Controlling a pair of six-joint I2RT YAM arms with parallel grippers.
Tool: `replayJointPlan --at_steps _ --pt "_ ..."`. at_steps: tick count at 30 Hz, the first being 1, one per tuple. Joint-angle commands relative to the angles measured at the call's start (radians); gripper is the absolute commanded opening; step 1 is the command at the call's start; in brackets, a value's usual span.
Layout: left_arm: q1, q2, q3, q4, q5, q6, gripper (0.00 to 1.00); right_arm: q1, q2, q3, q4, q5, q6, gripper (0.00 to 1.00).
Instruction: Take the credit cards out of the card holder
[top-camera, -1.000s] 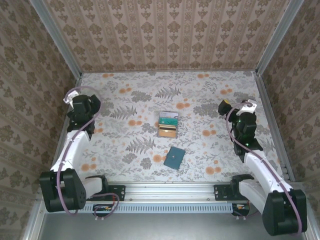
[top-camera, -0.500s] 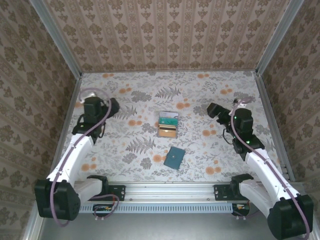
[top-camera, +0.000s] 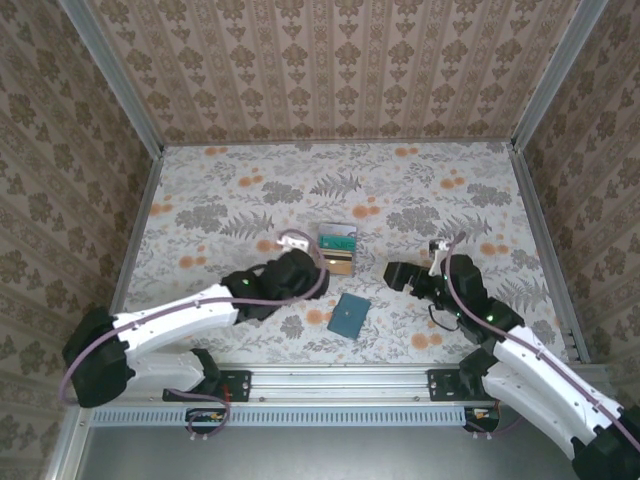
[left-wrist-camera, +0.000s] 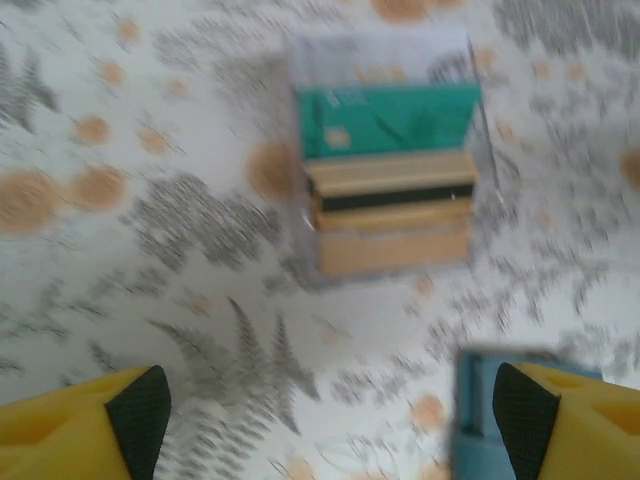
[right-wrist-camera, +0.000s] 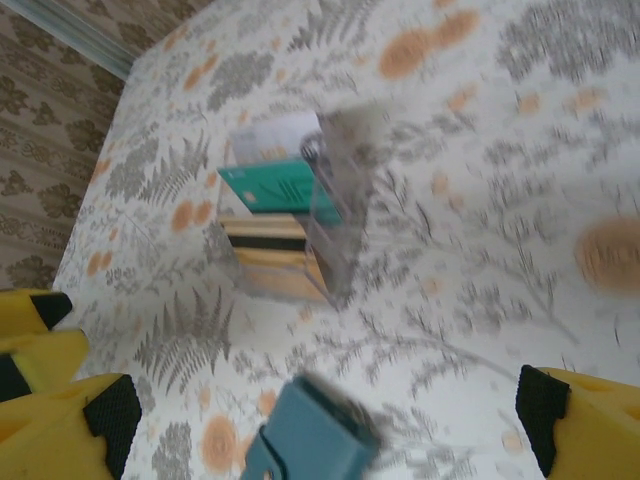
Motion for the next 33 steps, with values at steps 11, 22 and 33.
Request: replayJointPlan --at_steps 11,22,33 --pt "-0.233 0.380 0.199 -0.105 0.078 -0.049 0.35 0.004 -0.230 -0.085 -0.190 -0.056 0.046 1.00" --pt "-0.249 0.466 0.268 -0.129 0.116 -0.003 0.31 0.003 -0.205 -0.090 -0.176 -0.059 0.031 1.00" --pt "-0.249 0.555 0.322 -0.201 0.115 -0.004 0.39 0.005 -0.205 -0.094 -0.172 -0.070 0.036 1.00"
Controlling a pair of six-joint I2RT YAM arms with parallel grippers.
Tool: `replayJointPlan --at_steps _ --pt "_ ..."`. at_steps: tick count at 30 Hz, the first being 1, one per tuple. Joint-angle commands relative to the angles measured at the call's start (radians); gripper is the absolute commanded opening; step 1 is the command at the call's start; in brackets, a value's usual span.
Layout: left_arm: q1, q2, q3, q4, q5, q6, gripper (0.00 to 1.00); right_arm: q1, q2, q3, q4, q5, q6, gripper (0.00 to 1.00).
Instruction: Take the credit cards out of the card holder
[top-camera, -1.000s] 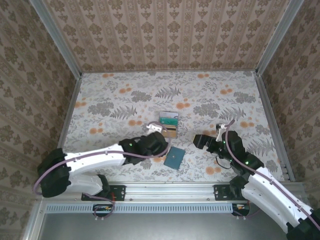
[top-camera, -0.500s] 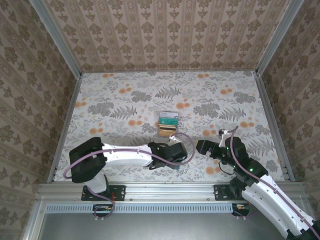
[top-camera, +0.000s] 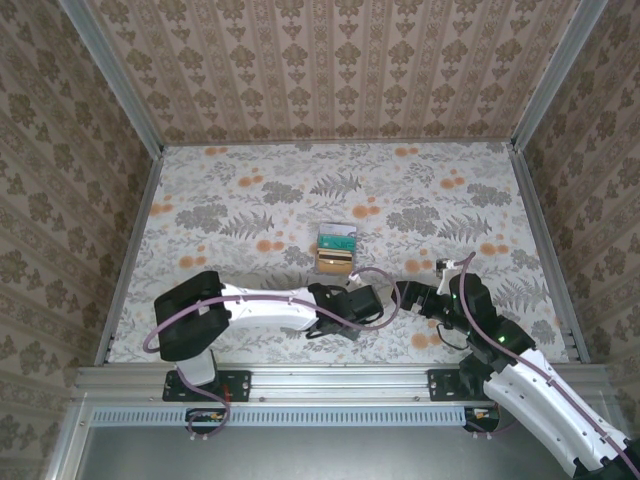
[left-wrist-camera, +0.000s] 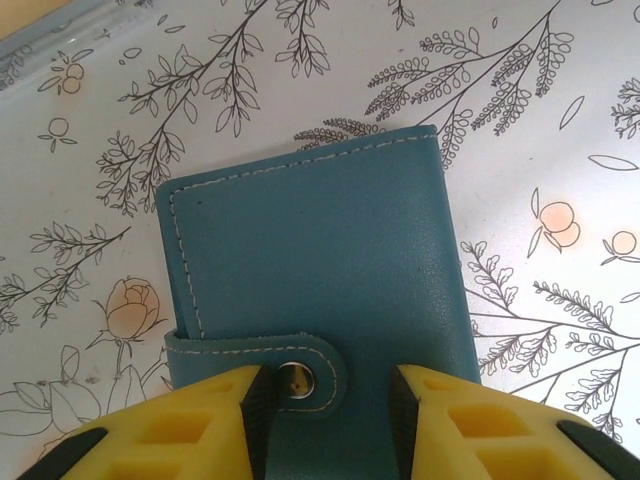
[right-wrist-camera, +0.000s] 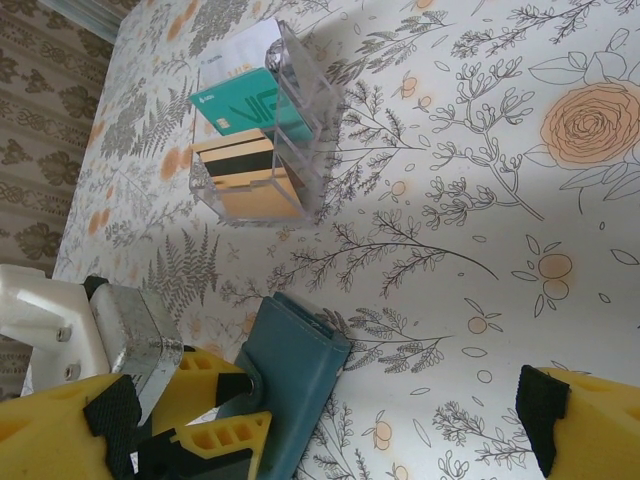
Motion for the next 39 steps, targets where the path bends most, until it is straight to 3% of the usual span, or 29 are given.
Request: replayJointPlan --at_steps 1,4,11,18,24,31,39 --pt "-0.007 0.051 0.043 -0.078 -0.003 0.002 0.39 0.003 -0.003 -0.014 -0.009 -0.025 -0.005 1.00" --pt "-0.006 0.056 0.043 -0.081 -0.005 -0.003 0.31 0.004 -0.003 -0.016 -0.002 -0.034 -0.002 1.00" --pt "-0.005 0.037 0.040 -0.085 -0.023 -0.021 0.00 0.005 0.015 -0.025 0.050 -0.089 0.023 1.00" --pt "0.029 -0.131 -0.085 0.064 -0.017 -0.080 0.00 0.054 0.114 -0.017 0.119 -0.107 0.027 0.99" --pt "0.073 -0.264 -0.214 0.206 0.020 -0.130 0.00 0.171 0.257 0.004 0.203 -0.023 0.034 1.00" --pt "0.097 -0.375 -0.284 0.209 -0.001 -0.163 0.00 0.276 0.412 0.056 0.244 0.063 0.022 1.00" --pt "0.073 -0.525 -0.255 0.109 -0.072 -0.156 0.00 0.328 0.519 0.124 0.276 0.085 0.021 1.00"
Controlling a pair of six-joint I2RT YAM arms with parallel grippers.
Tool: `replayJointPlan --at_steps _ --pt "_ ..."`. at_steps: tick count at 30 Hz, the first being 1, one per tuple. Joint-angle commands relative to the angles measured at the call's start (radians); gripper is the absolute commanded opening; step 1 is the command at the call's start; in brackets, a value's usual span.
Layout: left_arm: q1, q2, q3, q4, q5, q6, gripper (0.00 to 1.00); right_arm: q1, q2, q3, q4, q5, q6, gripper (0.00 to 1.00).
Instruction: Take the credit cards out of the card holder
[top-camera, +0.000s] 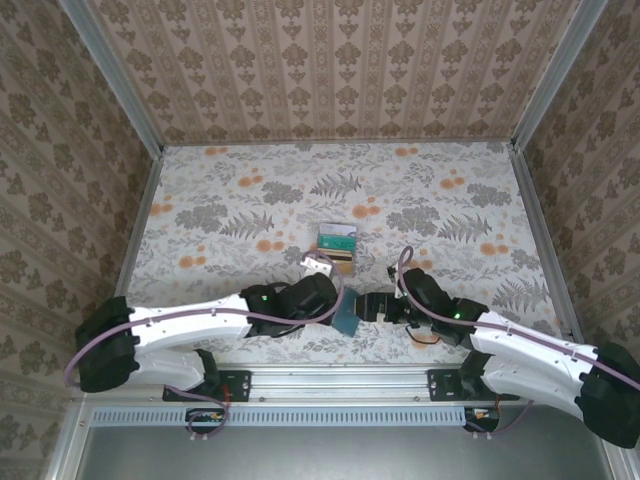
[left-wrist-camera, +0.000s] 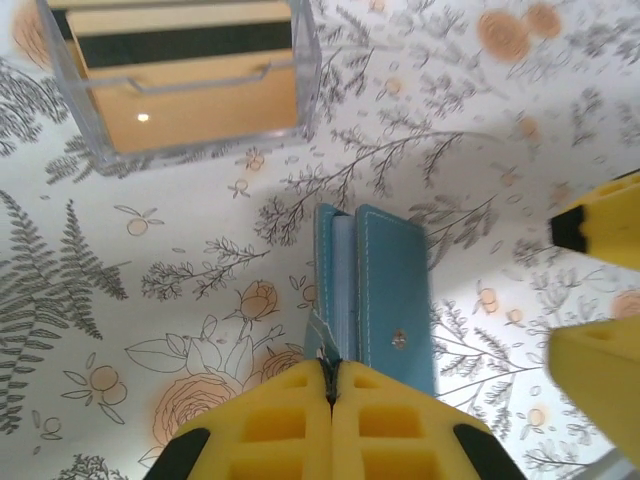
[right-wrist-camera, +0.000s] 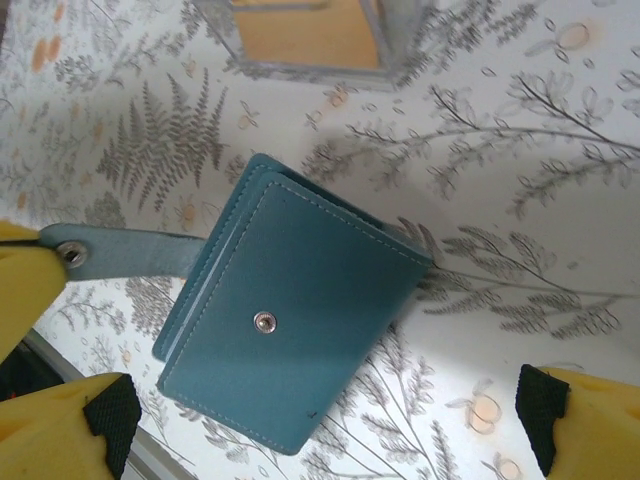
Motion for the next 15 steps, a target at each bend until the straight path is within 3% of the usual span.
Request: replayJointPlan --at_steps 1,7,11,15 --pt "-0.010 -0.051 0.019 -0.047 -0.052 -0.015 0.00 0.016 0.037 0.041 0.051 0.024 0.002 1.00" --pt "-0.020 -0.074 -0.012 -0.056 -0.070 -0.049 0.00 0.051 0.125 0.044 0.130 0.011 0.034 0.99" --pt "-0.023 -0.083 -0.029 -0.053 -0.072 -0.056 0.00 0.080 0.186 0.043 0.199 0.003 0.070 0.84" --pt "-0.027 -0.083 -0.033 -0.043 -0.071 -0.058 0.00 0.117 0.235 0.083 0.209 0.022 0.077 0.81"
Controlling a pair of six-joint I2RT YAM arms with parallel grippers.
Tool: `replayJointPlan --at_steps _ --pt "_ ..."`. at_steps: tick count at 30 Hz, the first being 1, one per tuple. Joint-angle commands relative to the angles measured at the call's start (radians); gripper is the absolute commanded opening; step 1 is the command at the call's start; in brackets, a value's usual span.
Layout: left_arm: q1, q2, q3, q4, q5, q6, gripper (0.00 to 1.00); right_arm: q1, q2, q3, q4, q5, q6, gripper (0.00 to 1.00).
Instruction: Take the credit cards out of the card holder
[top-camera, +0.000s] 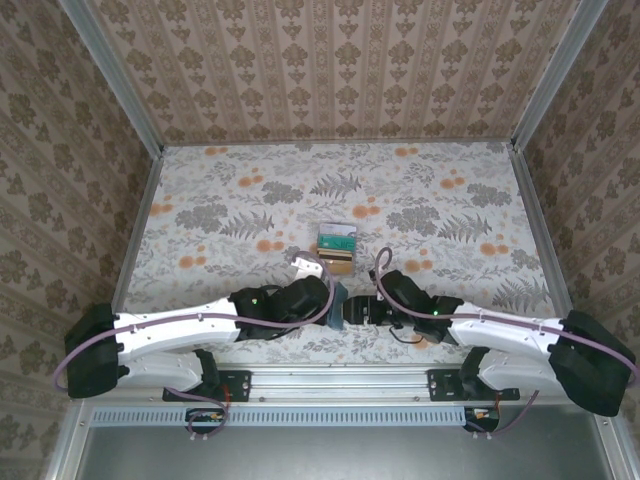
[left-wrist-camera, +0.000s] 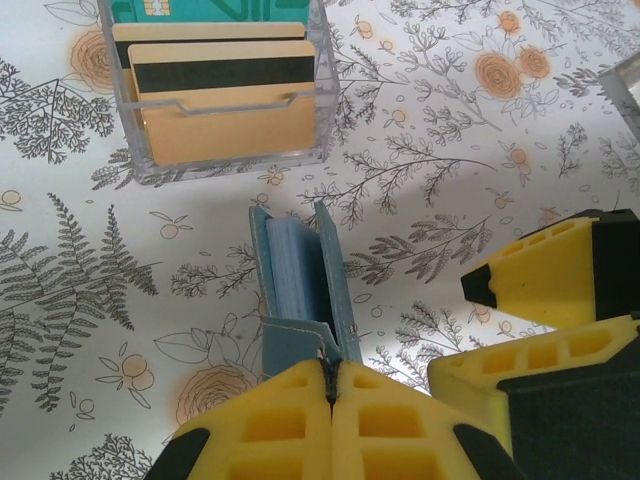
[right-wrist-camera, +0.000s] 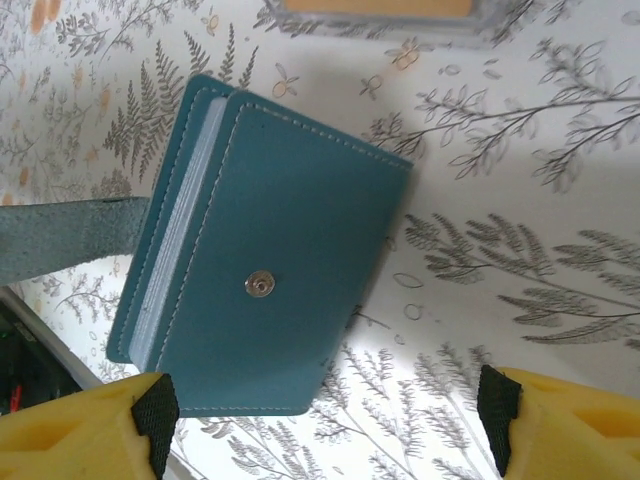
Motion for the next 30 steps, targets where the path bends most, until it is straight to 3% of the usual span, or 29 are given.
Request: replayJointPlan --at_steps 1,12,16,25,30 --pt "-0.013 -0.020 -0.009 -0.017 -0.024 -0.019 0.00 0.031 0.033 0.067 0.037 0.032 0.021 0.81" --pt "-0.024 -0.038 -0.001 -0.028 -0.034 -0.016 0.00 0.044 0.158 0.163 -0.037 0.093 0.035 0.82" --pt "-0.025 -0.049 -0.003 -0.043 -0.046 -0.019 0.00 0.043 0.182 0.179 -0.080 0.121 0.027 0.64" --pt "-0.018 -0.093 -0.032 -0.118 -0.097 -0.057 0.00 0.042 0.086 0.116 -0.149 0.218 0.029 0.46" --pt "0.005 -0.106 -0.068 -0.109 -0.083 -0.068 0.00 0.043 0.076 0.106 -0.144 0.218 -0.001 0.24"
